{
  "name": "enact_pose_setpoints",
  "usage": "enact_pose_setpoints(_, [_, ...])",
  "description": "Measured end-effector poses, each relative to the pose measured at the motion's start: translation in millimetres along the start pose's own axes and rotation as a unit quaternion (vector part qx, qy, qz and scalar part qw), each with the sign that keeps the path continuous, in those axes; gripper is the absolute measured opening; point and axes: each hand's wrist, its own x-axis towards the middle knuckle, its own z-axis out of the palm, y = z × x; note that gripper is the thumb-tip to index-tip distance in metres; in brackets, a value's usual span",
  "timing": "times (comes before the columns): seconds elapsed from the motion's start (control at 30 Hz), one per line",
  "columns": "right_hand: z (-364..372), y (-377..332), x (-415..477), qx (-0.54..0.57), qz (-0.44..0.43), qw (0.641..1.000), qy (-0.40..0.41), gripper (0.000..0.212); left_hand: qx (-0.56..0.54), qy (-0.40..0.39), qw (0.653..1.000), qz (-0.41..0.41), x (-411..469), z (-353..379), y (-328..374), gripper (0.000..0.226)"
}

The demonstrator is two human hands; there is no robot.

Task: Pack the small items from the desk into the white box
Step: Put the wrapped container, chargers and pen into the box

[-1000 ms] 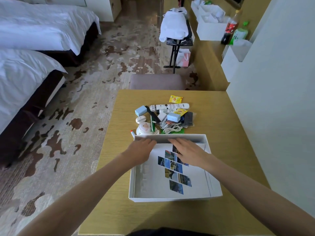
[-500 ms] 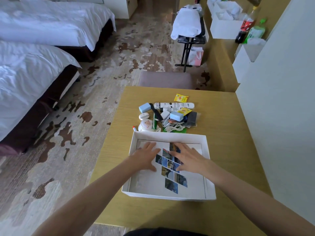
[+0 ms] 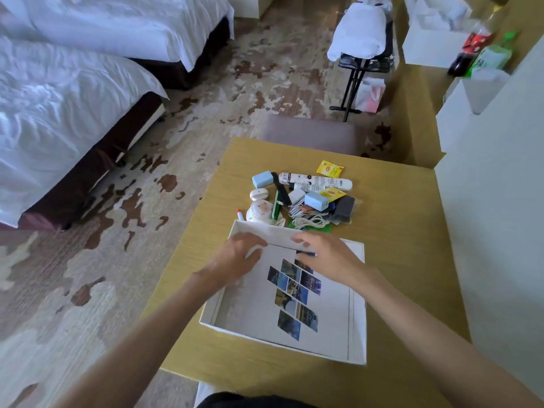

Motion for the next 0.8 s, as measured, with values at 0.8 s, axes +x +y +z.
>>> enact_pose_setpoints(0.8, [46.8, -4.3, 189.1, -0.049, 0.267, 0.96, 0.069, 0.019, -0.052, -0.044, 0.996, -0.049, 141.7, 7.8, -127.9, 0.021])
